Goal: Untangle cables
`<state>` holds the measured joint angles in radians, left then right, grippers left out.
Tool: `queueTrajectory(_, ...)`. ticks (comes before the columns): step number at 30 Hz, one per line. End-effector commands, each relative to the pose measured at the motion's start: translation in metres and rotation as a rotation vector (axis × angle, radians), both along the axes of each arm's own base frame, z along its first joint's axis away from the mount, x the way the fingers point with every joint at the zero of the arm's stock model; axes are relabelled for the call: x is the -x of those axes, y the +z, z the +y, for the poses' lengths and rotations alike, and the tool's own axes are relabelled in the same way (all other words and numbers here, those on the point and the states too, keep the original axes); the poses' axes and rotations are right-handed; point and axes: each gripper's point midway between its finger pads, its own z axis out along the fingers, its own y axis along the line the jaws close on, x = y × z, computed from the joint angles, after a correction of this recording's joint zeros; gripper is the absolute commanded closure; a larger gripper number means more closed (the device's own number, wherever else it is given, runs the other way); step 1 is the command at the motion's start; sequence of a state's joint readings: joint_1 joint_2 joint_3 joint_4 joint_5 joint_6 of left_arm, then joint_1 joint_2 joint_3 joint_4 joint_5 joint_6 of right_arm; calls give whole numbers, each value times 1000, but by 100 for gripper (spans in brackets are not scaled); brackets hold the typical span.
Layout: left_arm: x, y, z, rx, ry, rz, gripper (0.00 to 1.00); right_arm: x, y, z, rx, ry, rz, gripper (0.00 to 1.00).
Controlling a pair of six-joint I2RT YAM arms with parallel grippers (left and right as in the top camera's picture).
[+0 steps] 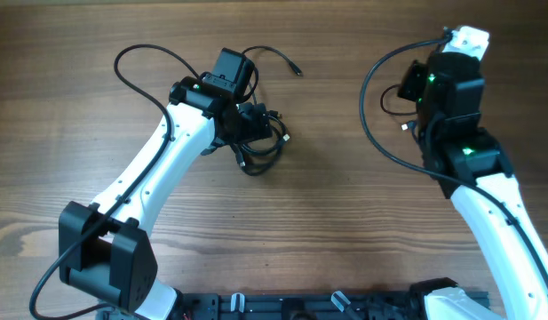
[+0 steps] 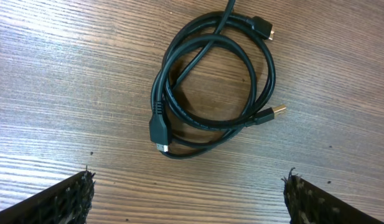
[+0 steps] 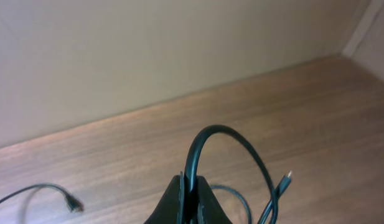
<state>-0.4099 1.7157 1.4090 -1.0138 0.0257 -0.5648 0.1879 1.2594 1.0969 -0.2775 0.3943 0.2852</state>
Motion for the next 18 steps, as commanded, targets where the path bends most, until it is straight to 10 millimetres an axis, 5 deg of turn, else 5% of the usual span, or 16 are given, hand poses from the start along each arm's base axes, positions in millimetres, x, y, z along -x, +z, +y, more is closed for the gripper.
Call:
queueTrajectory(1, 0, -1, 2, 4, -4, 4, 0, -22, 68, -13, -77, 95, -113, 96)
queueTrajectory(2, 0, -1, 2, 4, -4, 4, 0, -33, 91, -26, -89, 115, -119, 96)
queueTrajectory(6, 0, -1, 2, 4, -4, 4, 0, -70, 133, -59, 40, 114, -56, 96)
queueTrajectory(9, 0, -1, 2, 4, -4, 4, 0, -89, 172, -106, 174, -112, -155, 96)
queueTrajectory(11, 0, -1, 2, 4, -4, 4, 0, -112, 162, -127, 321, -127, -133, 96)
queueTrajectory(14, 0, -1, 2, 4, -4, 4, 0, -118, 119, -195, 407, -344, -3, 96)
queueTrajectory(15, 0, -1, 2, 4, -4, 4, 0, -122, 101, -207, 396, -352, 32, 84)
queueTrajectory(18, 0, -1, 2, 4, -4, 4, 0, -135, 30, -212, 345, -265, 191, 1)
